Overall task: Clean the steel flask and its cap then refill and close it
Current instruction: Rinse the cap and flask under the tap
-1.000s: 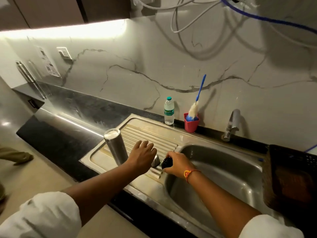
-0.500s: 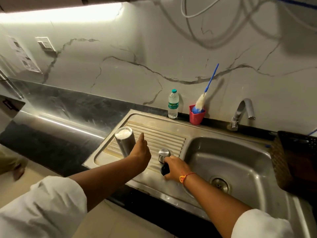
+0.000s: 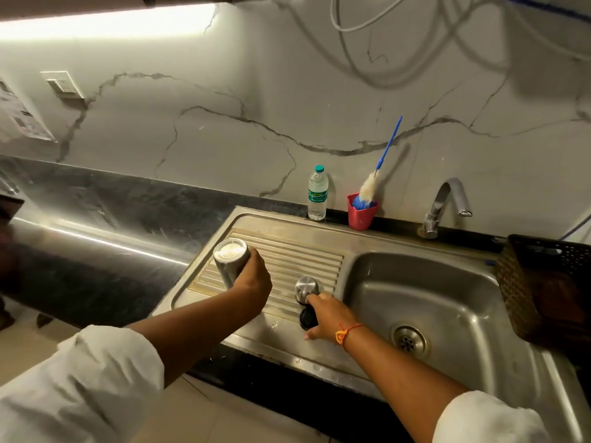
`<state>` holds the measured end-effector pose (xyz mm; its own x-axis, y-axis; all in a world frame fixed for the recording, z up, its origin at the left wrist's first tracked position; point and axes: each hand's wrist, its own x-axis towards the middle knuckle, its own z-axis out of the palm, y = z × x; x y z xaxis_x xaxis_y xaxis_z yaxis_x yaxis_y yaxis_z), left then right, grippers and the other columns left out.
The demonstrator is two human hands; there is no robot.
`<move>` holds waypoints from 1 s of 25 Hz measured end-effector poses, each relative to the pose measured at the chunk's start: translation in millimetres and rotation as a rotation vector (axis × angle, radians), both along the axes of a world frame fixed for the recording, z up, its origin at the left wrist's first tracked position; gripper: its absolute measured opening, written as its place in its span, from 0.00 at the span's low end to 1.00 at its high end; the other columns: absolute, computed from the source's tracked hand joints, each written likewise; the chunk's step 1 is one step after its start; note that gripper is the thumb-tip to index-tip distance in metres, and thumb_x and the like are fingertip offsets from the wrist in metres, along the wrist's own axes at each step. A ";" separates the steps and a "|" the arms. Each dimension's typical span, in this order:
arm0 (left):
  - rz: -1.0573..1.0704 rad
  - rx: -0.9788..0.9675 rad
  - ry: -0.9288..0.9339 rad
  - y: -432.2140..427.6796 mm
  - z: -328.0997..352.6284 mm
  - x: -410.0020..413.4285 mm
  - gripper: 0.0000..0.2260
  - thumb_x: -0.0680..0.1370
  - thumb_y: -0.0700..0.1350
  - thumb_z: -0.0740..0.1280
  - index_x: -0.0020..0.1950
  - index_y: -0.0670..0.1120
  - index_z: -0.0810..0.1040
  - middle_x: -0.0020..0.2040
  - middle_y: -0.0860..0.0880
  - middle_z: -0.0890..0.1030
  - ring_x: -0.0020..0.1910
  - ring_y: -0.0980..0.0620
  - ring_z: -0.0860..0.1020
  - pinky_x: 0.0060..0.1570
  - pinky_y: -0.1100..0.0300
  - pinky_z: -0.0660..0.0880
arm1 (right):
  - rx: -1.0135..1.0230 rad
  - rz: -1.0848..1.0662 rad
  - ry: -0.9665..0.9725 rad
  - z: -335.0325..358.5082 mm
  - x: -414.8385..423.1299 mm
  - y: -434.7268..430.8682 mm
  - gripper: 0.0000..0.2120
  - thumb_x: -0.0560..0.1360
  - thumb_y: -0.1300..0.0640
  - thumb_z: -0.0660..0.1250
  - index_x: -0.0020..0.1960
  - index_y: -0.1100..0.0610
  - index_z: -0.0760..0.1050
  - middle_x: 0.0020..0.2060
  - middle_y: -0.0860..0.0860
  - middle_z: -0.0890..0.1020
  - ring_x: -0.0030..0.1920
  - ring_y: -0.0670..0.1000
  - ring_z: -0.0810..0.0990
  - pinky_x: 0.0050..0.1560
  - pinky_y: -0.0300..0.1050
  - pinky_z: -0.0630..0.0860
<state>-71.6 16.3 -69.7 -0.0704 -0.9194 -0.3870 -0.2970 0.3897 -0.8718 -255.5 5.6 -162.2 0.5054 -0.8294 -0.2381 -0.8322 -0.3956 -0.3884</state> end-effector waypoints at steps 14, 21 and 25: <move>0.046 -0.075 0.436 -22.4 102.8 -86.1 0.22 0.76 0.58 0.71 0.65 0.48 0.76 0.56 0.45 0.81 0.53 0.45 0.79 0.47 0.52 0.72 | 0.050 -0.451 -0.379 53.9 -91.5 -21.8 0.20 0.75 0.39 0.67 0.54 0.55 0.75 0.49 0.53 0.80 0.49 0.54 0.80 0.51 0.48 0.78; 0.418 0.126 1.214 -35.7 81.6 -218.0 0.26 0.76 0.66 0.68 0.63 0.48 0.74 0.49 0.50 0.79 0.45 0.51 0.78 0.39 0.58 0.70 | 0.746 -0.798 -1.155 89.7 -183.6 -18.6 0.19 0.78 0.41 0.64 0.62 0.49 0.66 0.55 0.55 0.81 0.52 0.60 0.84 0.53 0.57 0.81; 0.693 0.160 1.583 -46.7 44.5 -268.0 0.26 0.74 0.65 0.70 0.63 0.48 0.77 0.51 0.48 0.81 0.46 0.51 0.80 0.46 0.56 0.76 | 0.858 -0.834 -1.285 86.8 -228.3 -15.0 0.19 0.80 0.45 0.64 0.68 0.45 0.65 0.59 0.56 0.79 0.53 0.62 0.83 0.54 0.62 0.80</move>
<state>-339.6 -30.4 -25.2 -0.0815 -0.9031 -0.4217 -0.8914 -0.1232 0.4361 -483.8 -9.3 -75.4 0.2507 -0.8070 -0.5347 0.2865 0.5895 -0.7553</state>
